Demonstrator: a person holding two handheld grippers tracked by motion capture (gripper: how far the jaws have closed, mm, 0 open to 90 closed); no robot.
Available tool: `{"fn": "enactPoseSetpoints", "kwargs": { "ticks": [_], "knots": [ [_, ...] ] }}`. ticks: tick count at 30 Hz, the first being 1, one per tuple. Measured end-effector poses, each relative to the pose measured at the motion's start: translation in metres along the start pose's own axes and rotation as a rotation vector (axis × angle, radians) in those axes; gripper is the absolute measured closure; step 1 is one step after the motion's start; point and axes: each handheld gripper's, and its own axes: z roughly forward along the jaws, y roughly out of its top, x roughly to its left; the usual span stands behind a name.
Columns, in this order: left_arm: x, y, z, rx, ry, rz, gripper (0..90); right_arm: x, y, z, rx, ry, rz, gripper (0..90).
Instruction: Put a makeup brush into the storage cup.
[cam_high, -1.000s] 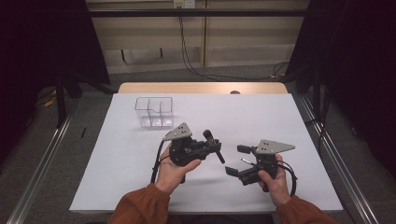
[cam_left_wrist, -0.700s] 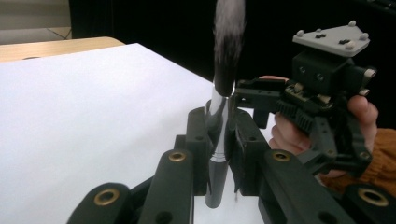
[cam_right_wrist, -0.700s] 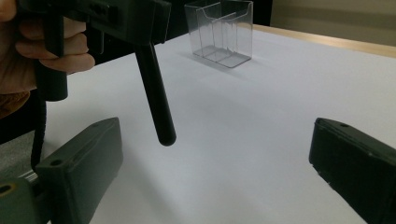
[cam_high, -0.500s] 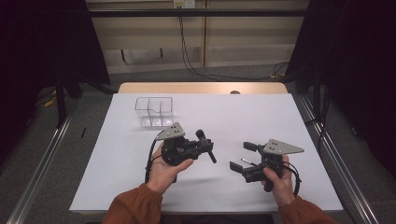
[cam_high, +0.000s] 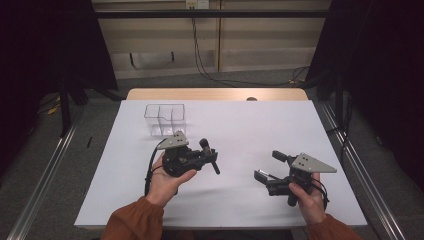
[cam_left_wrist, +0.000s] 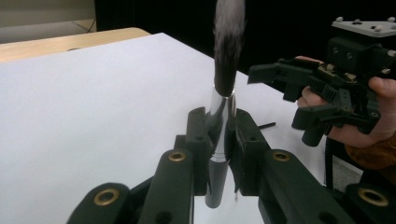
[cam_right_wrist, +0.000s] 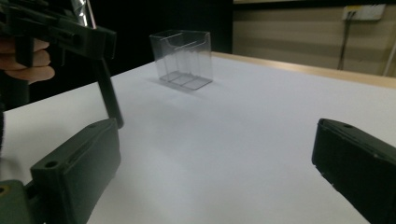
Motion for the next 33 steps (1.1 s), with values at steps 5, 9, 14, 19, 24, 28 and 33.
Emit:
{"fn": "enactPoseSetpoints", "kwargs": {
  "ticks": [5,9,14,19,24,28,33],
  "knots": [
    [0.002,0.002,-0.014,0.017,0.025,0.018,79.2,-0.005,-0.003,-0.005,-0.012,-0.036,-0.012,0.5],
    [0.008,0.003,-0.026,0.024,0.047,0.022,79.2,-0.008,-0.004,-0.012,-0.001,-0.042,-0.005,0.5],
    [0.015,0.004,-0.037,0.033,0.072,0.019,79.2,-0.012,-0.007,-0.02,0.004,-0.053,0.0,0.4],
    [0.023,0.003,-0.048,0.037,0.115,0.01,79.2,-0.018,-0.009,-0.029,0.021,-0.074,-0.005,0.3],
    [0.032,0.002,-0.058,0.049,0.142,-0.002,79.2,-0.019,-0.011,-0.035,0.031,-0.071,-0.006,0.1],
    [0.039,0.002,-0.065,0.053,0.163,-0.001,79.2,-0.021,-0.012,-0.04,0.026,-0.076,-0.005,0.0],
    [0.043,0.0,-0.071,0.038,0.174,-0.008,79.2,-0.022,-0.015,-0.044,0.034,-0.081,-0.008,0.0]
  ]
}}
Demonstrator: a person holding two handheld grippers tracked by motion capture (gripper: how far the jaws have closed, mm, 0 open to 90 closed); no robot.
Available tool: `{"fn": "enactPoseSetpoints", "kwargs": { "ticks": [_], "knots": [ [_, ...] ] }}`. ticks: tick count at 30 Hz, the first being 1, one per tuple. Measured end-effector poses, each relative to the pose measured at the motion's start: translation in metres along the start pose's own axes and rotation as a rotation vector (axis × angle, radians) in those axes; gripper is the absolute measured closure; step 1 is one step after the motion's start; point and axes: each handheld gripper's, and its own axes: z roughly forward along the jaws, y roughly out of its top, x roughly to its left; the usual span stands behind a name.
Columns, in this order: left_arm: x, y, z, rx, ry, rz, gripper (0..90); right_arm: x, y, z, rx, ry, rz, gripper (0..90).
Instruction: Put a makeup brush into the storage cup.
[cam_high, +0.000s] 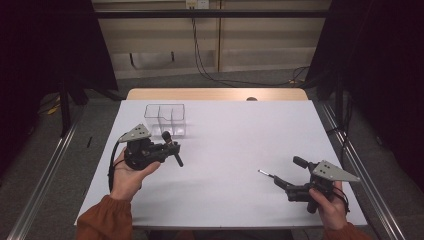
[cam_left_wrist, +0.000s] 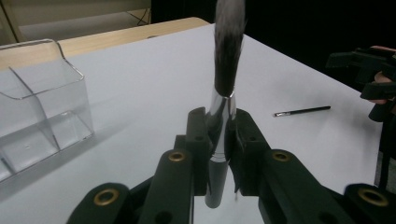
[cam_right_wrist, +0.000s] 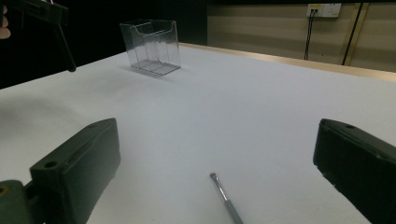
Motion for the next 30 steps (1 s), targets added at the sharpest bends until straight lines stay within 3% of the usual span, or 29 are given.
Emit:
{"fn": "enactPoseSetpoints", "kwargs": {
  "ticks": [19,30],
  "knots": [
    [0.026,0.028,-0.012,-0.078,0.093,-0.026,79.2,0.002,-0.003,0.0,-0.002,0.026,0.002,0.0],
    [0.041,0.044,0.0,-0.114,0.137,-0.031,79.2,0.002,-0.003,0.0,-0.004,0.028,0.009,0.0]
  ]
}}
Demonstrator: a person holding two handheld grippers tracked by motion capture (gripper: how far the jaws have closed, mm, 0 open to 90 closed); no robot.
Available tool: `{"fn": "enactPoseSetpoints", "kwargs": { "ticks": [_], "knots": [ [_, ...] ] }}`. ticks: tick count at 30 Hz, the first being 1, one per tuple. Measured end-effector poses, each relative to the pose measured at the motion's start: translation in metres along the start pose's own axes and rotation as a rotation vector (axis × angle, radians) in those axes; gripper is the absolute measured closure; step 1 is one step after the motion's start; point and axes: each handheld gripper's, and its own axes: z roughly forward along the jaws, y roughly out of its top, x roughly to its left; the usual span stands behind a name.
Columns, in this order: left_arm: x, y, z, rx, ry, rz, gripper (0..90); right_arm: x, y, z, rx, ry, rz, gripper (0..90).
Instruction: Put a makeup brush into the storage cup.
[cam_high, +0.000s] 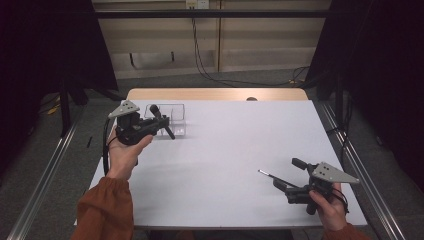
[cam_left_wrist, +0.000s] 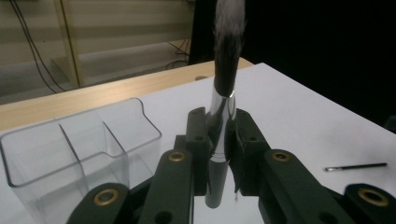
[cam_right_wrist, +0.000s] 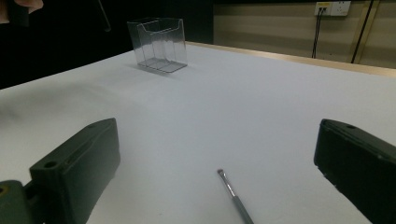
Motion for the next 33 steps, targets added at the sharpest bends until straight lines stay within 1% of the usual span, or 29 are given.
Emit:
{"fn": "enactPoseSetpoints", "kwargs": {
  "ticks": [2,3,4,5,6,8,9,11,13,15,16,17,18,20,22,23,26,28,31,32,33],
  "knots": [
    [0.003,0.005,0.004,-0.011,0.013,-0.009,79.2,0.0,0.0,0.0,0.0,-0.001,0.001,0.0],
    [0.004,0.008,0.006,-0.01,0.014,-0.009,79.2,0.0,0.0,0.0,0.0,0.0,-0.001,0.0],
    [0.003,0.011,0.008,-0.009,0.025,-0.004,79.2,0.0,0.0,0.001,-0.002,0.0,-0.002,0.0],
    [0.003,0.014,0.01,-0.016,0.025,-0.005,79.2,0.0,0.0,0.001,-0.002,0.001,-0.002,0.0],
    [0.001,0.017,0.012,-0.011,0.023,0.004,79.2,0.0,0.0,0.0,-0.001,0.001,-0.003,0.0],
    [-0.001,0.022,0.014,-0.015,0.032,0.021,79.2,0.0,0.0,0.0,-0.001,0.0,-0.003,0.0],
    [0.0,0.024,0.015,-0.015,0.028,0.02,79.2,0.0,0.0,0.0,0.001,0.001,-0.001,0.0],
    [0.002,0.027,0.019,-0.019,0.043,0.027,79.3,0.0,0.0,0.0,0.001,0.001,0.0,0.0],
    [0.006,0.028,0.023,-0.028,0.046,0.017,79.3,0.0,0.0,0.0,0.0,0.003,0.0,0.0],
    [0.011,0.025,0.029,-0.019,0.074,0.023,79.2,0.0,-0.001,0.0,0.001,0.002,-0.001,0.0],
    [0.014,0.023,0.033,-0.014,0.08,0.016,79.2,0.0,-0.001,0.0,0.003,0.004,0.0,0.0],
    [0.016,0.022,0.037,-0.011,0.094,0.014,79.3,0.0,-0.001,0.001,0.002,0.004,-0.001,0.0],
    [0.018,0.021,0.039,-0.007,0.105,0.018,79.3,0.0,-0.001,0.001,0.002,0.006,-0.002,0.0],
    [0.02,0.022,0.042,-0.02,0.106,0.006,79.3,0.0,-0.001,0.001,0.002,0.007,-0.004,0.0],
    [0.021,0.024,0.044,-0.019,0.111,0.019,79.2,0.0,-0.001,0.001,0.002,0.008,-0.002,0.0],
    [0.021,0.025,0.045,-0.02,0.111,0.019,79.2,-0.001,-0.001,0.001,0.003,0.007,0.002,0.0],
    [0.024,0.028,0.048,-0.016,0.129,0.028,79.2,-0.001,-0.001,0.0,0.003,0.007,0.0,0.0],
    [0.027,0.029,0.052,-0.025,0.136,0.016,79.3,0.0,-0.001,0.0,0.0,0.005,0.0,0.0],
    [0.029,0.03,0.059,-0.009,0.139,0.03,79.2,0.0,-0.001,0.0,0.0,0.007,0.0,0.0],
    [0.03,0.03,0.061,-0.004,0.14,0.027,79.3,0.0,-0.001,0.0,0.002,0.009,-0.002,0.0],
    [0.031,0.029,0.063,0.001,0.148,0.031,79.2,-0.001,-0.001,0.0,0.001,0.008,0.001,0.0]
  ]
}}
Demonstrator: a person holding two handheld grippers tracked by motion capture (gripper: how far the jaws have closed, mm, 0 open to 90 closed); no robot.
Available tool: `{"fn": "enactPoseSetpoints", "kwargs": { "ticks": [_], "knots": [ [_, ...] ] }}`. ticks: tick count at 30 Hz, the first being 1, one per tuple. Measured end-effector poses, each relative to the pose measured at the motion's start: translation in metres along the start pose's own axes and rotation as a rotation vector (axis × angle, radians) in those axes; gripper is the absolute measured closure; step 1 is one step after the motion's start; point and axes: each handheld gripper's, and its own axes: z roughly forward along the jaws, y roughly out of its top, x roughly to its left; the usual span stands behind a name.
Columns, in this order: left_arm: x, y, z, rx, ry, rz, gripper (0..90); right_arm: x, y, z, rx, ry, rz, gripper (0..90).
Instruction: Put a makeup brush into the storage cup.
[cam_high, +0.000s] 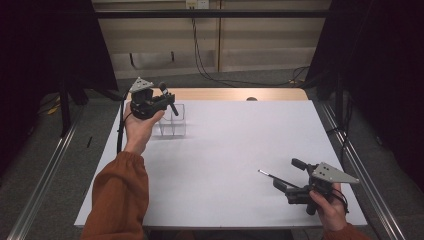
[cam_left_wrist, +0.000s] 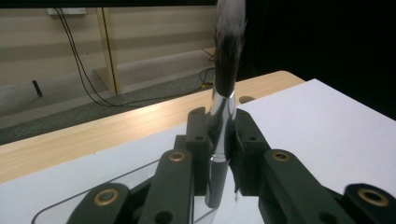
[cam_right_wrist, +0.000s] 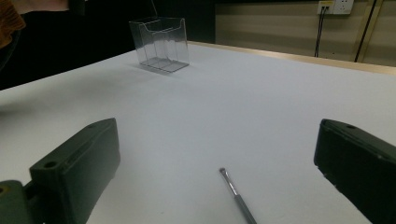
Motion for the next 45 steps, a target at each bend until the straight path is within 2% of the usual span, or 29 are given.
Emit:
{"fn": "enactPoseSetpoints", "kwargs": {
  "ticks": [1,3,8,9,16,20,22,25,26,28,32,35,38,42,45],
  "knots": [
    [0.001,0.0,0.002,-0.002,0.008,-0.005,79.2,0.0,0.0,0.0,-0.001,-0.001,0.002,0.0],
    [0.003,-0.002,0.006,-0.008,-0.004,-0.028,79.3,-0.001,-0.001,0.0,0.001,0.0,0.005,0.0],
    [0.003,-0.005,0.014,0.017,-0.001,-0.005,79.2,-0.001,-0.001,0.0,0.001,0.007,0.001,0.0],
    [0.004,-0.006,0.015,0.02,0.005,-0.013,79.2,-0.001,-0.001,0.0,0.002,0.008,0.001,0.0],
    [0.007,-0.011,0.022,0.058,0.015,0.002,79.2,-0.001,-0.001,-0.001,0.006,0.006,0.003,0.0],
    [0.007,-0.014,0.024,0.062,0.02,-0.003,79.2,0.0,-0.001,0.0,0.006,0.008,0.001,0.0],
    [0.006,-0.015,0.025,0.073,0.027,0.009,79.3,0.0,-0.001,-0.001,0.006,0.009,0.002,0.0],
    [0.005,-0.017,0.027,0.078,0.021,0.0,79.2,0.0,-0.001,-0.001,0.004,0.006,0.003,0.0],
    [0.005,-0.018,0.028,0.087,0.026,0.011,79.3,0.0,-0.001,-0.001,0.003,0.006,0.003,0.0],
    [0.003,-0.02,0.032,0.098,0.021,0.007,79.2,0.0,-0.001,-0.001,0.006,0.009,0.002,0.0],
    [0.001,-0.025,0.038,0.125,0.018,0.023,79.2,0.0,-0.001,0.0,0.006,0.01,0.002,0.0],
    [0.003,-0.028,0.039,0.132,0.022,0.02,79.2,-0.001,-0.001,-0.001,0.006,0.008,0.002,0.0],
    [0.004,-0.029,0.039,0.123,0.021,-0.008,79.2,0.0,-0.001,-0.001,0.007,0.009,0.002,0.0],
    [0.005,-0.031,0.039,0.141,0.022,0.004,79.2,0.0,-0.001,0.0,0.006,0.011,0.003,0.0],
    [0.006,-0.034,0.04,0.138,0.022,-0.011,79.2,0.0,-0.001,0.0,0.005,0.011,0.001,0.0]
  ]
}}
